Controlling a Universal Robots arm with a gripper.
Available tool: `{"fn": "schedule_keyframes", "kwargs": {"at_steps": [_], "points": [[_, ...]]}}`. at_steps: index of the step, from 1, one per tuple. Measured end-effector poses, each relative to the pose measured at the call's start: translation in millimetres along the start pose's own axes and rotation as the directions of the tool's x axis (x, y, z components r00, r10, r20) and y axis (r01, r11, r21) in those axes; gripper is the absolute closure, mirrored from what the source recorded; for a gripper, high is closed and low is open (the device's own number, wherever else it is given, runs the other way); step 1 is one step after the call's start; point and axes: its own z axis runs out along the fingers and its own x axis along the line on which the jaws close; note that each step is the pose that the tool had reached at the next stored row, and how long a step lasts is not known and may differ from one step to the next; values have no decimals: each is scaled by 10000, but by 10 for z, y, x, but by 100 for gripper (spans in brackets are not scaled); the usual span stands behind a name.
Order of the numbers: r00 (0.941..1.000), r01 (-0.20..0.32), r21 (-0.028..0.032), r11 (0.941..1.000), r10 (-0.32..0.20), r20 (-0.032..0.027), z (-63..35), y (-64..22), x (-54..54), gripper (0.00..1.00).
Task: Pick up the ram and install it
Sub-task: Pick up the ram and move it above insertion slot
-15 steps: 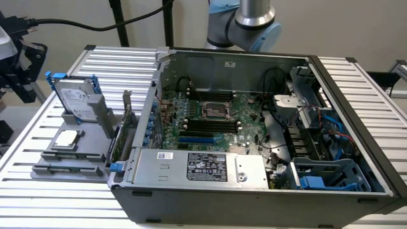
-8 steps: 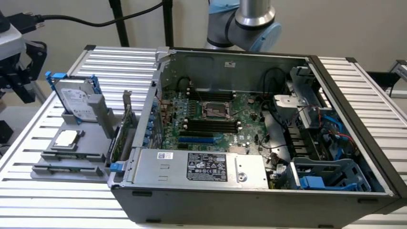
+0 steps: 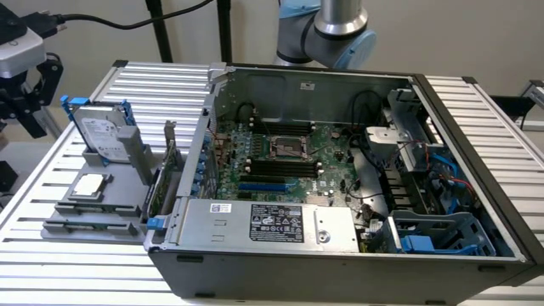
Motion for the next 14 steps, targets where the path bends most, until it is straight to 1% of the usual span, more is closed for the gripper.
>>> {"fn": "schedule_keyframes", "kwargs": {"at_steps": [3, 5, 7, 10, 14], "points": [[9985, 538, -11, 9985, -538, -19, 1, 0, 0, 89], [9959, 903, -19, 9959, -903, -32, 1, 0, 0, 89], [9920, 1260, -28, 9920, -1260, -45, 1, 0, 0, 89], [9837, 1798, -42, 9837, -1798, -64, 2, 0, 0, 89], [9679, 2510, -61, 9680, -2511, -86, 3, 0, 0, 89]]}}
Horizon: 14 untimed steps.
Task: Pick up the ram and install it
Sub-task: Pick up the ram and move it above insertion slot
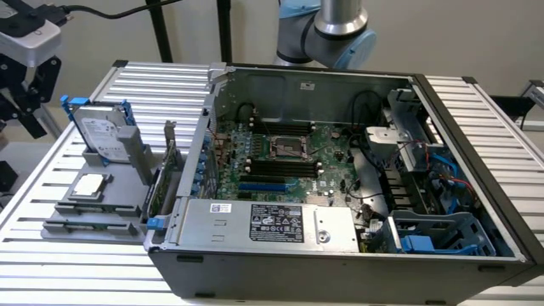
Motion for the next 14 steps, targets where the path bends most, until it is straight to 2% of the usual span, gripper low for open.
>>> {"fn": "schedule_keyframes", "kwargs": {"at_steps": [4, 7, 10, 14], "points": [[9974, 722, -15, 9974, -722, -26, 1, 0, 0, 89], [9919, 1270, -28, 9919, -1270, -46, 1, 0, 0, 89], [9836, 1803, -42, 9836, -1803, -65, 2, 0, 0, 89], [9677, 2519, -62, 9677, -2520, -88, 3, 0, 0, 89]]}}
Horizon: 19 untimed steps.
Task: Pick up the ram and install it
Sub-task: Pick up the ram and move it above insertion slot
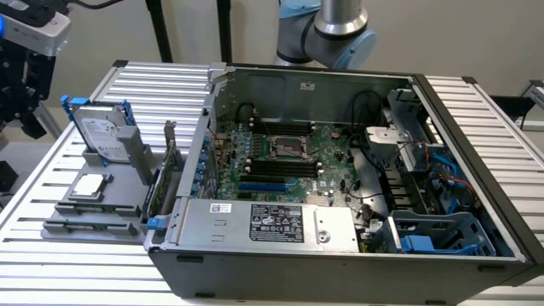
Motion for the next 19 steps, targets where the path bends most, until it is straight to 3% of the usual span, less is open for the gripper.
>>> {"fn": "schedule_keyframes", "kwargs": {"at_steps": [4, 8, 19], "points": [[9973, 729, -15, 9973, -729, -26, 1, 0, 0, 89], [9894, 1450, -33, 9894, -1450, -51, 2, 0, 0, 89], [9489, 3153, -100, 9489, -3154, -111, 15, -1, 6, 89]]}}
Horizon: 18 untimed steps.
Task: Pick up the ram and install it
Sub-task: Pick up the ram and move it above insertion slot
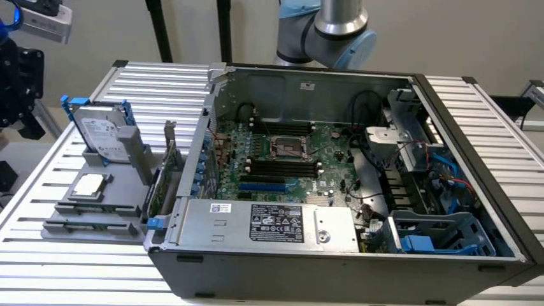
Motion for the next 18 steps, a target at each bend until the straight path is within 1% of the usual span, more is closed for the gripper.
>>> {"fn": "schedule_keyframes", "kwargs": {"at_steps": [2, 7, 14, 15, 16, 17, 18], "points": [[10000, 99, -8, 10000, -99, -3, 6, -4, 22, 89], [9998, 179, -11, 9998, -179, -7, 20, -18, 123, 89], [9998, 205, -12, 9998, -205, -7, 20, -19, 131, 89], [9998, 207, -12, 9998, -207, -7, 20, -19, 131, 88], [9998, 209, -12, 9998, -209, -7, 20, -19, 131, 83], [9998, 210, -12, 9998, -210, -7, 20, -19, 131, 83], [9998, 211, -13, 9998, -211, -8, 20, -19, 131, 76]]}}
